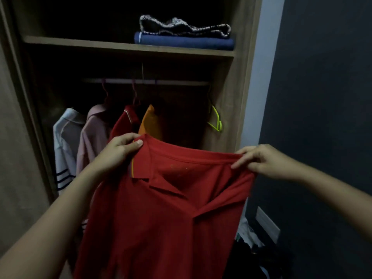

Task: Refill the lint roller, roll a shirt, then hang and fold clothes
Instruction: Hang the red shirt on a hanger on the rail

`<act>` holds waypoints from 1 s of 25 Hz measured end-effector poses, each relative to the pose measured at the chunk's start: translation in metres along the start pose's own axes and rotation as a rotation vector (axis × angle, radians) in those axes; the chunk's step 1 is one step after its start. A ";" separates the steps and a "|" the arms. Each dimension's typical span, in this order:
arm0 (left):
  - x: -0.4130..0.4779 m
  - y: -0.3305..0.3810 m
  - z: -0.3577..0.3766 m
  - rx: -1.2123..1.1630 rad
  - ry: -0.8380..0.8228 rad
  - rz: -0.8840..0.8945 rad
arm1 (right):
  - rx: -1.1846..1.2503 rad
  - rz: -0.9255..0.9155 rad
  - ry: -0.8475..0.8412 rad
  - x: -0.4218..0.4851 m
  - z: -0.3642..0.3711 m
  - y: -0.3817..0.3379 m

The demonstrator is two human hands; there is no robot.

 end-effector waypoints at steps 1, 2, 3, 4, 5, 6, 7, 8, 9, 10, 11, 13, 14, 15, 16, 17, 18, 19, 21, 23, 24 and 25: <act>0.002 0.003 0.006 -0.147 -0.116 -0.005 | -0.072 0.006 0.037 0.007 -0.005 -0.001; 0.005 0.006 0.010 -0.217 -0.234 -0.006 | -0.123 0.018 0.079 0.014 -0.007 -0.003; 0.012 0.008 0.015 -0.180 -0.313 0.000 | -0.150 0.035 0.116 0.021 -0.008 -0.004; 0.022 0.010 0.021 -0.114 -0.346 -0.024 | -0.161 0.056 0.148 0.029 -0.009 -0.006; 0.036 0.009 0.029 -0.049 -0.352 -0.066 | -0.176 0.073 0.173 0.036 -0.009 -0.008; 0.052 0.007 0.039 0.021 -0.326 -0.103 | -0.203 0.085 0.188 0.045 -0.010 -0.009; 0.068 0.005 0.052 0.086 -0.290 -0.105 | -0.242 0.088 0.193 0.054 -0.009 -0.009; 0.086 0.006 0.069 0.131 -0.251 -0.081 | -0.289 0.089 0.187 0.063 -0.007 -0.007; 0.105 0.005 0.087 0.145 -0.231 -0.040 | -0.342 0.084 0.174 0.072 -0.005 -0.005; 0.124 0.003 0.107 0.113 -0.223 -0.018 | -0.404 0.081 0.156 0.080 -0.003 -0.001; 0.145 0.001 0.128 0.056 -0.214 -0.024 | -0.500 0.079 0.141 0.087 -0.001 0.003; 0.189 -0.007 0.163 -0.006 -0.154 -0.056 | -0.834 0.068 0.113 0.097 -0.003 0.010; 0.211 -0.009 0.179 -0.007 -0.129 -0.074 | -1.008 0.046 0.079 0.102 -0.005 0.014; 0.229 -0.011 0.194 0.003 -0.122 -0.097 | -1.123 0.027 0.041 0.104 -0.006 0.019; 0.244 -0.011 0.207 0.024 -0.128 -0.121 | -1.189 0.026 0.002 0.106 -0.008 0.024; 0.255 -0.010 0.219 0.056 -0.126 -0.140 | -1.222 0.040 -0.031 0.106 -0.009 0.028; 0.262 -0.007 0.228 0.093 -0.115 -0.158 | -1.248 0.050 -0.064 0.107 -0.009 0.032; 0.265 -0.004 0.233 0.131 -0.101 -0.172 | -1.270 0.052 -0.095 0.108 -0.008 0.035; 0.267 0.003 0.236 0.173 -0.042 -0.149 | -1.288 0.041 -0.136 0.111 -0.004 0.039; 0.270 0.008 0.231 0.174 0.007 -0.103 | -1.284 0.045 -0.151 0.113 -0.003 0.041; 0.272 0.011 0.229 0.139 0.031 -0.081 | -1.287 0.040 -0.148 0.114 -0.003 0.042; 0.274 0.015 0.226 0.081 0.062 -0.056 | -1.288 0.034 -0.143 0.115 -0.004 0.044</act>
Point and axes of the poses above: each hand's wrist, its own x-axis towards the middle knuckle, its own z-axis out of the palm, y = z × x, the point moved 3 cm from there along x, towards the middle knuckle, and after that the axes turned 6 degrees about x, right-handed, at the moved point
